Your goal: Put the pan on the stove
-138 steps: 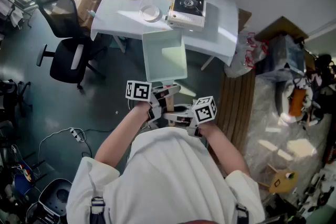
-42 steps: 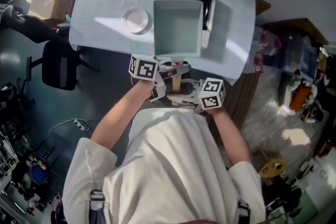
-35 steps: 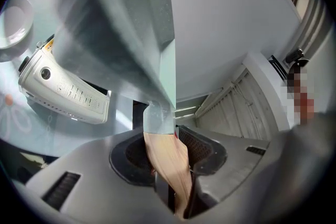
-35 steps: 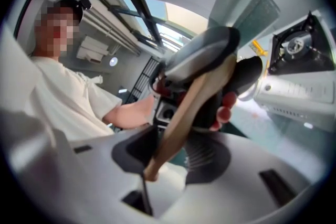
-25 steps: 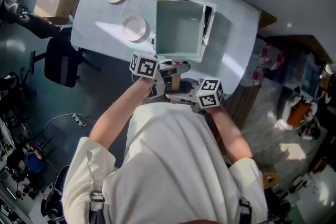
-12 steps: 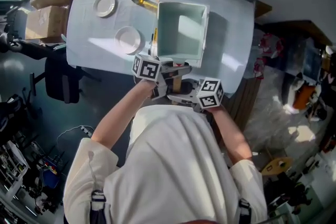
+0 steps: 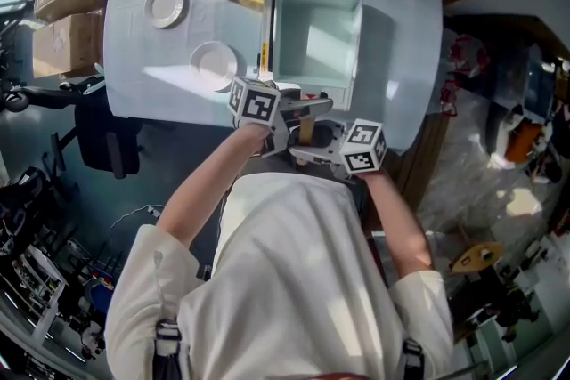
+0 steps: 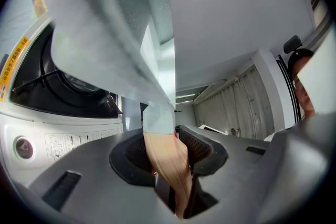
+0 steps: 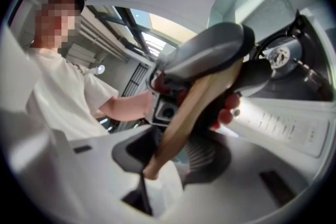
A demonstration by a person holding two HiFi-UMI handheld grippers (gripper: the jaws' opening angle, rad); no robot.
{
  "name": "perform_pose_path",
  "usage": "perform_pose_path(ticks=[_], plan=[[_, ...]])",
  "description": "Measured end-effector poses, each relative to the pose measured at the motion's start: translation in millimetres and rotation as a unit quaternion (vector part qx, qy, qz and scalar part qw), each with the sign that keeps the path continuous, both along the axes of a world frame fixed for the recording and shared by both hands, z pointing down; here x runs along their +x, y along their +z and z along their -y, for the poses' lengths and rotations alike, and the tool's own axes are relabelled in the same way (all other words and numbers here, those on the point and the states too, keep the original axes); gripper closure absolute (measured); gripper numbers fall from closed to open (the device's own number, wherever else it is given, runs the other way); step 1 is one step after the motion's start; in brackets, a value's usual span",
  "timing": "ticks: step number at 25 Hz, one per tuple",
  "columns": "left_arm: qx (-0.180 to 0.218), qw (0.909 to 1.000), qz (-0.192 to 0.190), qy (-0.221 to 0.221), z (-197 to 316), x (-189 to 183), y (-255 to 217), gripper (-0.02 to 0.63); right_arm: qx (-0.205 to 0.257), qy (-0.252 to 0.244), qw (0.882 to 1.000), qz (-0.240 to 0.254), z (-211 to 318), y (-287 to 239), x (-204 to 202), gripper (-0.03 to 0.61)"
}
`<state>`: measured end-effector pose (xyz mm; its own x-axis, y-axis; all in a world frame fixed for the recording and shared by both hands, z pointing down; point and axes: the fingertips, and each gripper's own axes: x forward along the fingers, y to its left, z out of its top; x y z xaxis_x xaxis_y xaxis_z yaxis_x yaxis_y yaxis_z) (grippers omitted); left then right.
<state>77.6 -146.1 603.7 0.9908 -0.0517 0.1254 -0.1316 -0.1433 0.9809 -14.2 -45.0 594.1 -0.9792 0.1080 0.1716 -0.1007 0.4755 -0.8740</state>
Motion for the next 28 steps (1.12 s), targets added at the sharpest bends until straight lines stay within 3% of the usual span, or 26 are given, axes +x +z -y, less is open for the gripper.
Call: perform_pose_path(ticks=[15, 28], plan=[[-0.031, 0.9994, 0.008, 0.01, 4.6, -0.7, 59.7, 0.459, -0.039, 0.005, 0.999, -0.015, 8.0, 48.0, -0.5, 0.407], [-0.058, 0.9983, 0.006, 0.005, 3.1, -5.4, 82.8, 0.459, -0.066, -0.001, 0.998, -0.023, 5.7, 73.1, -6.2, 0.406]])
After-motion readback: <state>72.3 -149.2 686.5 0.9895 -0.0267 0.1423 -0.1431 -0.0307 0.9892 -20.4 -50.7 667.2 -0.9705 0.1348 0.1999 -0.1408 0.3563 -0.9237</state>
